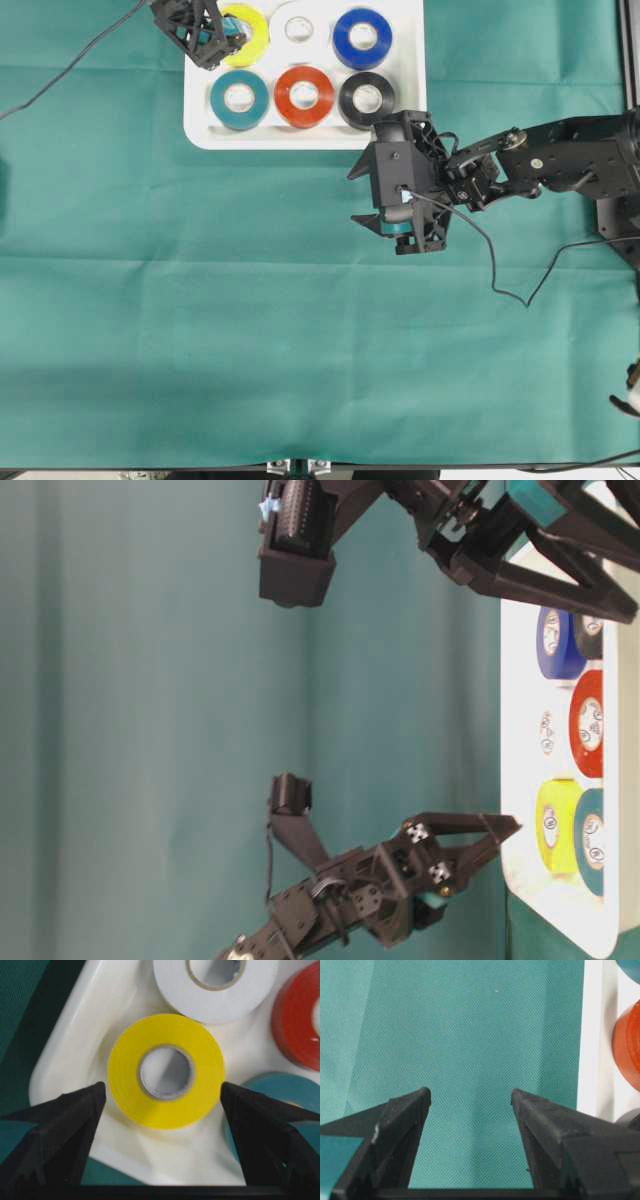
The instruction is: Put the tape alternately from left to right into the white case.
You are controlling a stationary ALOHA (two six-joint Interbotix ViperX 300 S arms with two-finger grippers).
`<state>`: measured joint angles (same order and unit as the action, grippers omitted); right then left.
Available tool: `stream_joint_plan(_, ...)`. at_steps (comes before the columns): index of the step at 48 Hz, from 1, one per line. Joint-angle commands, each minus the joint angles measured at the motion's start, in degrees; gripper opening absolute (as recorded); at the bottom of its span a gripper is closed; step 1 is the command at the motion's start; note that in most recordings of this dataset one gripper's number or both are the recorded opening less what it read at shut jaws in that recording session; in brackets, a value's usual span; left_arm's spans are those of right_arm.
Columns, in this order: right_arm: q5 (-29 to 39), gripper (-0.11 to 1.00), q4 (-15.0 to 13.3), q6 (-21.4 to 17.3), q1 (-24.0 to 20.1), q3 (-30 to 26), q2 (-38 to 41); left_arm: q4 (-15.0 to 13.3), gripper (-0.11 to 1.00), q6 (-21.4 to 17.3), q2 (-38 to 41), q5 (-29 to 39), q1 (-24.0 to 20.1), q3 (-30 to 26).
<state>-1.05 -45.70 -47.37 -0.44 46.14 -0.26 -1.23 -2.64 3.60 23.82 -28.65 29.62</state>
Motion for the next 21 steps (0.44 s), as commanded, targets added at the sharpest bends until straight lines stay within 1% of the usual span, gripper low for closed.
stream_joint_plan(1,-0.18,0.74,0.00,-0.09,-0.09,-0.88,-0.62,0.00,0.78,-0.09,-3.78,-0.44,1.41,0.44)
stream_joint_plan(13,0.18,0.74,0.00,0.09,-0.09,-0.88,-0.70,0.09,0.78,-0.09,-10.90,-0.53,6.94,6.59)
stream_joint_plan(21,0.18,0.74,-0.09,0.44,-0.09,-1.14,-1.05,0.09,0.77,-0.18,-15.73,-1.93,10.90,11.07)
